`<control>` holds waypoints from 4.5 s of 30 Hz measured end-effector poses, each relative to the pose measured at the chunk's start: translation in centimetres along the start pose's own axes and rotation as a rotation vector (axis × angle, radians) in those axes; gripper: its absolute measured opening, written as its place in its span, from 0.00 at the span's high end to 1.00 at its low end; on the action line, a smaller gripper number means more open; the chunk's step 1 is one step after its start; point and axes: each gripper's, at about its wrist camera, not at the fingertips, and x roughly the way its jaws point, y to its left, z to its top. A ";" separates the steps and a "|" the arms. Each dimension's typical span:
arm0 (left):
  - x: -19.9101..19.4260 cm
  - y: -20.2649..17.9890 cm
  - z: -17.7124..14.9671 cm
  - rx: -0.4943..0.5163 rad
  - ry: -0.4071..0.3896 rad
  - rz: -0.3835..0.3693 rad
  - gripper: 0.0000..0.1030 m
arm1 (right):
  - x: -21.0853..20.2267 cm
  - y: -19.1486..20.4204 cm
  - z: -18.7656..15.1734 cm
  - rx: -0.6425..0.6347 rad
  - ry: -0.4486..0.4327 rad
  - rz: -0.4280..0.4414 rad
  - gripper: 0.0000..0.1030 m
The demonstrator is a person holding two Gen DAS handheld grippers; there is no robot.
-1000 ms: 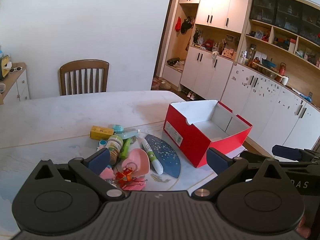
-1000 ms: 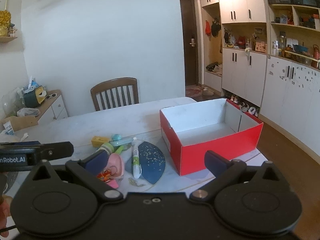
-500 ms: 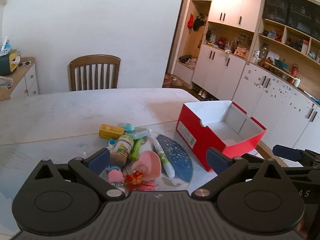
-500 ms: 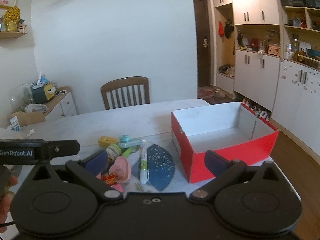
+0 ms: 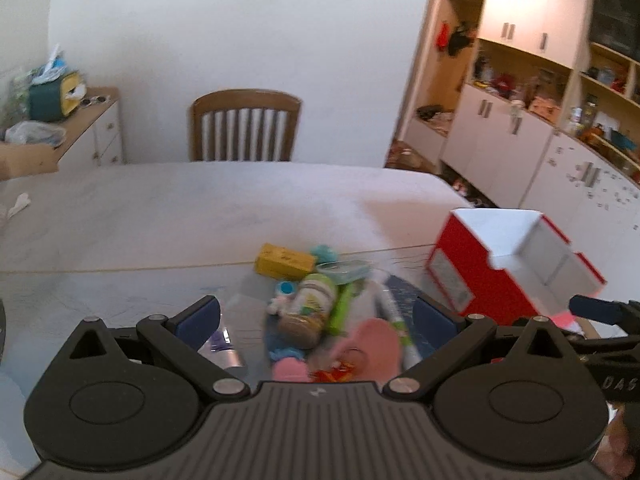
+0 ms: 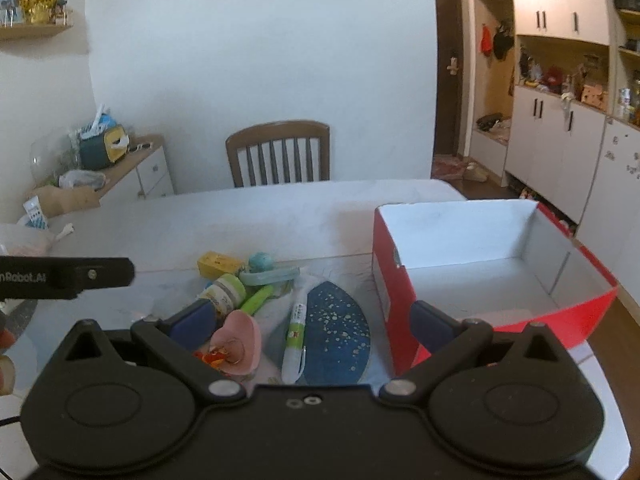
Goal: Organize rigid objects
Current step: 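Grasp the clear cup of purple candies with the left gripper while the right grasps the white marker, then carry the cup and marker with both grippers over the red shoebox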
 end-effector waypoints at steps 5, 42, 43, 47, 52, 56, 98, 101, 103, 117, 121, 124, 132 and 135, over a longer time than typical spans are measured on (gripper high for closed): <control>2.8 2.2 -0.4 -0.039 0.038 0.065 0.00 | 3.0 -0.1 0.5 -0.039 0.034 0.020 0.01; 13.3 7.0 -3.7 -0.094 0.239 0.192 0.45 | 19.1 0.5 -0.4 -0.105 0.365 0.035 0.58; 13.2 6.9 -3.7 -0.094 0.237 0.190 0.46 | 19.1 0.7 -0.5 -0.113 0.363 0.031 0.60; 13.1 6.7 -3.7 -0.095 0.233 0.180 0.59 | 18.8 1.2 -0.6 -0.137 0.362 0.027 0.79; 13.0 6.6 -3.7 -0.095 0.233 0.164 0.61 | 18.5 1.5 -0.7 -0.154 0.366 0.017 0.84; 12.7 6.6 -3.7 -0.090 0.235 0.152 0.61 | 17.6 1.4 -0.6 -0.147 0.361 0.018 0.84; 4.6 -11.5 5.9 0.090 0.131 -0.197 0.61 | -0.1 -10.3 7.7 0.030 0.162 -0.027 0.84; 6.1 -14.8 6.6 0.115 0.133 -0.213 0.61 | 0.2 -12.7 8.2 0.036 0.163 -0.034 0.84; 7.2 -17.0 6.8 0.124 0.134 -0.218 0.61 | 0.7 -14.4 8.6 0.039 0.166 -0.034 0.84; 16.5 -27.4 6.7 0.168 0.243 -0.190 0.61 | 6.7 -23.8 8.5 0.012 0.287 -0.003 0.84; 19.5 -29.1 6.1 0.201 0.294 -0.154 0.61 | 8.7 -25.1 7.8 -0.004 0.337 0.004 0.84; 21.4 -30.0 5.6 0.206 0.338 -0.142 0.61 | 10.1 -25.9 7.4 -0.004 0.371 0.011 0.84; 26.1 -31.2 5.3 0.188 0.430 -0.097 0.61 | 13.9 -27.7 6.5 -0.010 0.449 0.008 0.84; 27.5 -31.4 5.2 0.193 0.460 -0.086 0.61 | 15.1 -28.0 6.3 -0.014 0.470 -0.006 0.84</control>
